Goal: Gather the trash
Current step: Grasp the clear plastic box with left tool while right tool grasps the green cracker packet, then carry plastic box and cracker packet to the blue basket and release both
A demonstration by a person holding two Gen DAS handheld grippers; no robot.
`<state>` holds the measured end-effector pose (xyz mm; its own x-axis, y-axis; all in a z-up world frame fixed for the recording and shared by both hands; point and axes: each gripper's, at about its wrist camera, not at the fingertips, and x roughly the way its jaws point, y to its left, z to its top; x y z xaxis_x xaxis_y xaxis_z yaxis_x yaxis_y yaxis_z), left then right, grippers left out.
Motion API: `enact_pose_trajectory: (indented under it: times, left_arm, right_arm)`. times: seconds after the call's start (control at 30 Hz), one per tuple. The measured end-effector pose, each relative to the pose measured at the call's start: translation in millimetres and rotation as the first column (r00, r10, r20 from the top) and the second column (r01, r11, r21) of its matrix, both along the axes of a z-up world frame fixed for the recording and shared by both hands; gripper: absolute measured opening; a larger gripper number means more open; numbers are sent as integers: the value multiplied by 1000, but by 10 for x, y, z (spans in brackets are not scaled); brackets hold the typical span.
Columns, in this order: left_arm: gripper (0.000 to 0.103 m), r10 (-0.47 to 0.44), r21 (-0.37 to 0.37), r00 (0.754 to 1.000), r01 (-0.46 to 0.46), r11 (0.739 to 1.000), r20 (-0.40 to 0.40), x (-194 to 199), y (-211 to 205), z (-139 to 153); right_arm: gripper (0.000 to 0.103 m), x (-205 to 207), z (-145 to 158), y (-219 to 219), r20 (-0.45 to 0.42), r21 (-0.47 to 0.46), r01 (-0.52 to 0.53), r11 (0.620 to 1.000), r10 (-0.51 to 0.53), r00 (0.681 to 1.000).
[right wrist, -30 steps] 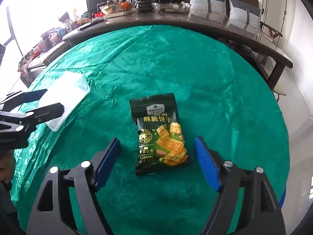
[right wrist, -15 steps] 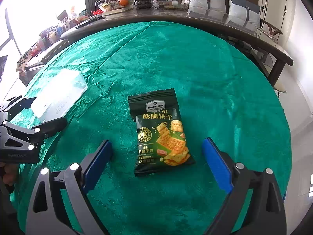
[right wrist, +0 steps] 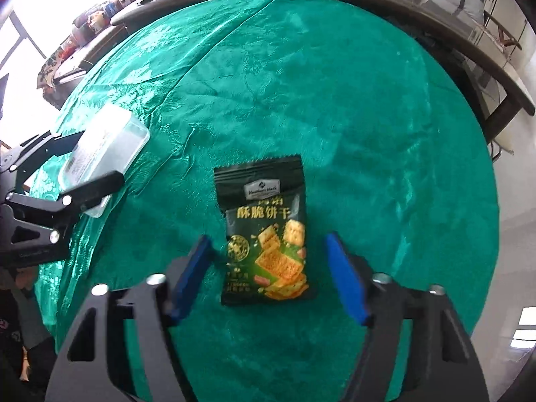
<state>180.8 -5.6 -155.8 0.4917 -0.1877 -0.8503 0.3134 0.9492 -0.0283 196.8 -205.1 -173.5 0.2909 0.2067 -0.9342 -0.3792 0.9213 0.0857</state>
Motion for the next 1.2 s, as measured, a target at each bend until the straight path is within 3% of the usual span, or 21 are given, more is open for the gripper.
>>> enact_pose_trajectory:
  times: [0.03, 0.1, 0.37, 0.57, 0.7, 0.83, 1.03, 1.2]
  left_arm:
    - [65, 0, -1, 1000, 0, 1000, 4, -2, 4, 11]
    - [63, 1, -1, 1000, -1, 1000, 9, -12, 21, 28]
    - [61, -40, -87, 998, 45, 995, 53, -122, -234, 325]
    - [61, -142, -137, 988, 149, 979, 59, -181, -910, 524]
    - [61, -233, -173, 971, 238, 956, 50, -246, -1537, 588]
    - [61, -336, -199, 941, 336, 921, 34, -361, -2297, 585]
    - [61, -468, -203, 884, 458, 865, -2, -572, -3348, 419]
    - [61, -522, -197, 851, 505, 840, -46, -606, -3981, 136]
  right_arm:
    - [40, 6, 13, -4, 1, 10, 1, 1000, -1, 1000]
    - [38, 3, 58, -55, 1, 51, 19, 998, -20, 1000]
    - [37, -198, 269, -391, 72, 115, 56, 992, -65, 995]
    - [37, -356, 511, -991, 111, 187, 152, 971, -175, 978]
    - [37, -511, 629, -1733, 140, 186, 270, 945, -297, 945]
    - [37, -660, 552, -2479, 129, 160, 394, 905, -415, 900]
    - [37, -913, 187, -3418, 78, 133, 543, 829, -555, 828]
    - [37, -1046, -191, -3934, 17, 128, 626, 769, -633, 774]
